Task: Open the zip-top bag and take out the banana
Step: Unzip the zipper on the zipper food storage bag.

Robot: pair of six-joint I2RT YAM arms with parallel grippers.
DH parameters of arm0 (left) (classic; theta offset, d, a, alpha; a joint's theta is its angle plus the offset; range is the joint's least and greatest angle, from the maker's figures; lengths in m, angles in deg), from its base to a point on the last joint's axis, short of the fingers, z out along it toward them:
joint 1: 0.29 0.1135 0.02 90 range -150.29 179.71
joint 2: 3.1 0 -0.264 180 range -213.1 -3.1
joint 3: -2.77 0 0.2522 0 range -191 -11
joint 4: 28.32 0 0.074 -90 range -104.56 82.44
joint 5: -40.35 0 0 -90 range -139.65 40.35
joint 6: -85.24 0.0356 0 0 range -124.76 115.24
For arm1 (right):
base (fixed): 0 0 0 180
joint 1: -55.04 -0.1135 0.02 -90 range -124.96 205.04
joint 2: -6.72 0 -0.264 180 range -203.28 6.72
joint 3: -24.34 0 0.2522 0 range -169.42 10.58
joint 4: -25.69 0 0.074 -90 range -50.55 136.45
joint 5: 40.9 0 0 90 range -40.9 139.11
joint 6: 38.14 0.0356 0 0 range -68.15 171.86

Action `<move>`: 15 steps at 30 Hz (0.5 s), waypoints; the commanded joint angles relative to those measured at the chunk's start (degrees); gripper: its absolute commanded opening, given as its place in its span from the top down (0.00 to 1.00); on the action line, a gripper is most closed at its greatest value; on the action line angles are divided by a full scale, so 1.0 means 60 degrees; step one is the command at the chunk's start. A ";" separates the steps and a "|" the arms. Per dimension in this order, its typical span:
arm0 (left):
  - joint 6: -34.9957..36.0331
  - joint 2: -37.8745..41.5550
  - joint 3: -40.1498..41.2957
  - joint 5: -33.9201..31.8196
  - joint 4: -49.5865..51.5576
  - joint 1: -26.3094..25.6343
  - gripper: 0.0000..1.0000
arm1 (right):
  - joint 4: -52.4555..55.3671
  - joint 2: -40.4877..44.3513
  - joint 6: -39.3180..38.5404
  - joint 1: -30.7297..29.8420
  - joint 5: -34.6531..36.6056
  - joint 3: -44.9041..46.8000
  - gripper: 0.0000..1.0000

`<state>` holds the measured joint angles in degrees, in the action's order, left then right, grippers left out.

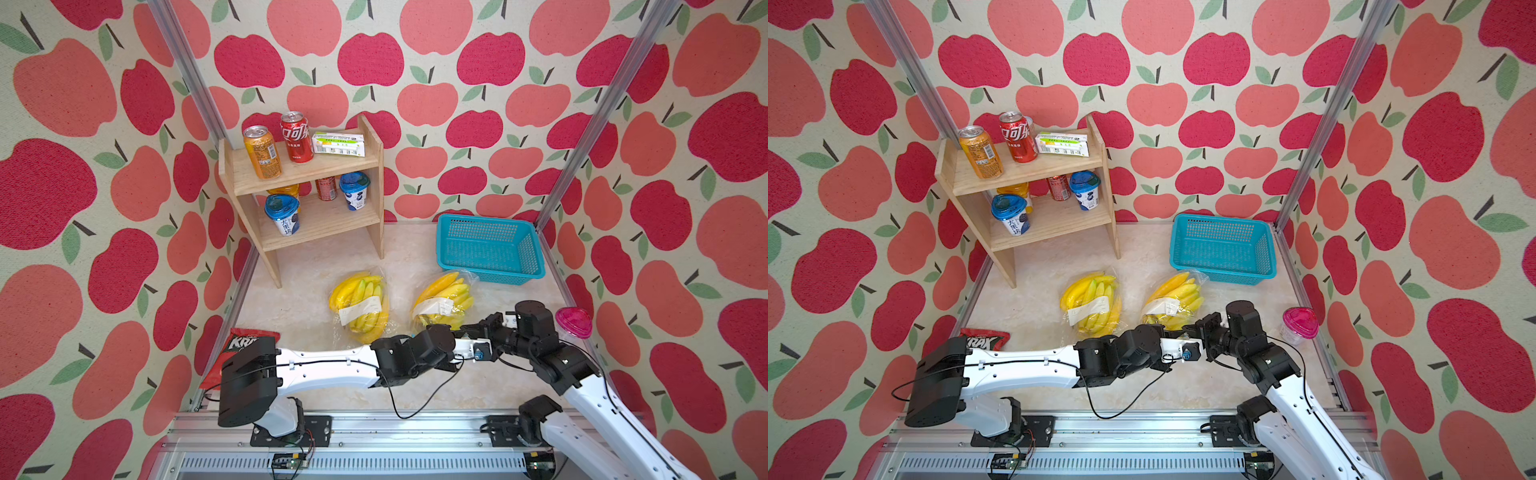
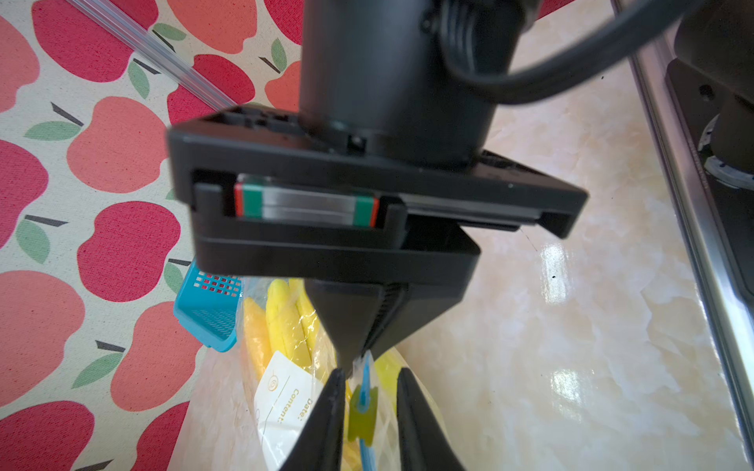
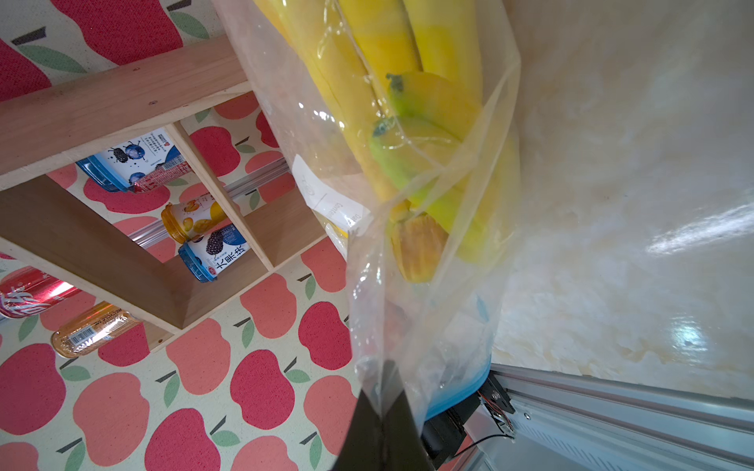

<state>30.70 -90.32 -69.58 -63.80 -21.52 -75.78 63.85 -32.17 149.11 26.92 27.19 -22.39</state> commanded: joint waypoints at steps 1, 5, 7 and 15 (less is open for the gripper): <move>-0.0154 -0.0146 -0.0244 0.0105 0.0095 -0.0028 0.78 | -0.0244 0.0106 0.0111 -0.0073 -0.0031 0.0119 1.00; -0.0159 -0.0103 -0.0211 0.0096 0.0022 -0.0031 0.82 | -0.0204 0.0103 0.0080 -0.0074 -0.0033 0.0141 1.00; -0.0155 -0.0117 -0.0255 0.0076 0.0046 -0.0032 0.81 | -0.0216 0.0106 0.0065 -0.0064 -0.0034 0.0149 1.00; -0.0091 -0.0153 -0.0158 -0.0176 0.0033 -0.0019 0.81 | -0.0172 0.0255 0.0149 -0.0067 -0.0034 0.0205 1.00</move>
<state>30.68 -90.45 -69.58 -64.02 -21.52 -75.78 63.52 -31.75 149.11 26.92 27.19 -22.07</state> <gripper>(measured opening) 0.188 0.043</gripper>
